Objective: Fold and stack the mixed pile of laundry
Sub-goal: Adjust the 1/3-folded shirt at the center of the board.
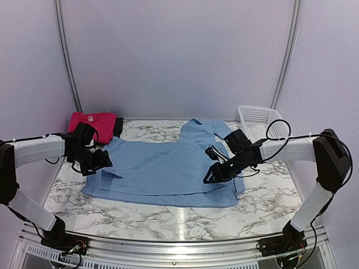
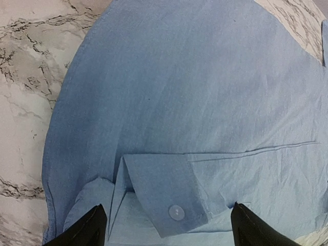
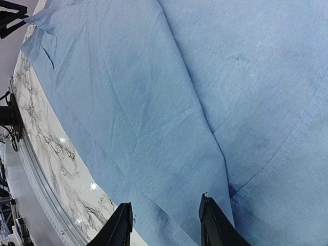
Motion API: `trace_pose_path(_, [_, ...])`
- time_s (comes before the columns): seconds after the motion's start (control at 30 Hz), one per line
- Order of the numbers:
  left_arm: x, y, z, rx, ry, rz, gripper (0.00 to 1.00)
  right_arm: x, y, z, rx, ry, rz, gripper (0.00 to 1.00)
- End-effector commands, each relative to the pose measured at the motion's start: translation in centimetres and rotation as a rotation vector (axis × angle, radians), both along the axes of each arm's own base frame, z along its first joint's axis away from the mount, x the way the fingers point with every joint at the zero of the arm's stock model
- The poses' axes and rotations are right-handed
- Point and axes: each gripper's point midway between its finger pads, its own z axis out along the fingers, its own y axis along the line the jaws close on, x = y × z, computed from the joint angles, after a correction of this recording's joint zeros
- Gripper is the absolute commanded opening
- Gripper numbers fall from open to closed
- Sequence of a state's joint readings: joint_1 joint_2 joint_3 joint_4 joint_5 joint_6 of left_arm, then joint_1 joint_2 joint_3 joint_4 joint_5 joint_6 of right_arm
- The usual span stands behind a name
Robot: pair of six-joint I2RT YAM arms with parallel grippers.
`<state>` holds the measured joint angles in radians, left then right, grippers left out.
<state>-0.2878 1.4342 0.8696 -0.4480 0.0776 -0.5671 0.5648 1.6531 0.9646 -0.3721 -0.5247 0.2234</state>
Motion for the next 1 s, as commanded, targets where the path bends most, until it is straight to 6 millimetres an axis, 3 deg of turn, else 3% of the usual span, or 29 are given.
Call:
trace_pose_path(0.0, [0.6,0.5,-1.6,-0.024,0.047,0.041,0.86,-0.5,-0.9,-0.7,-0.022,0.010,0.003,0.41])
trace_pose_path(0.27, [0.7,0.2,-4.8,-0.001,0.129,-0.004,0.73,-1.6,-3.1,-3.5,-0.113,0.049,-0.025,0.41])
trace_pose_path(0.33, [0.7,0.2,-5.1,0.004,0.134,-0.011,0.66,-1.9,-3.4,-4.3,-0.129,0.066,-0.030,0.41])
trace_pose_path(0.6, [1.3,1.1,-2.4,0.052,0.063,-0.013,0.35,-2.5,-4.0,-5.5,-0.154,0.094,-0.040,0.41])
trace_pose_path(0.77, [1.5,1.0,-1.7,0.066,0.050,-0.046,0.07,-3.1,-4.4,-5.9,-0.168,0.105,-0.039,0.42])
trace_pose_path(0.97, [2.0,1.9,-1.1,0.142,0.037,-0.073,0.00,-2.8,-4.5,-4.5,-0.164,0.080,-0.040,0.43])
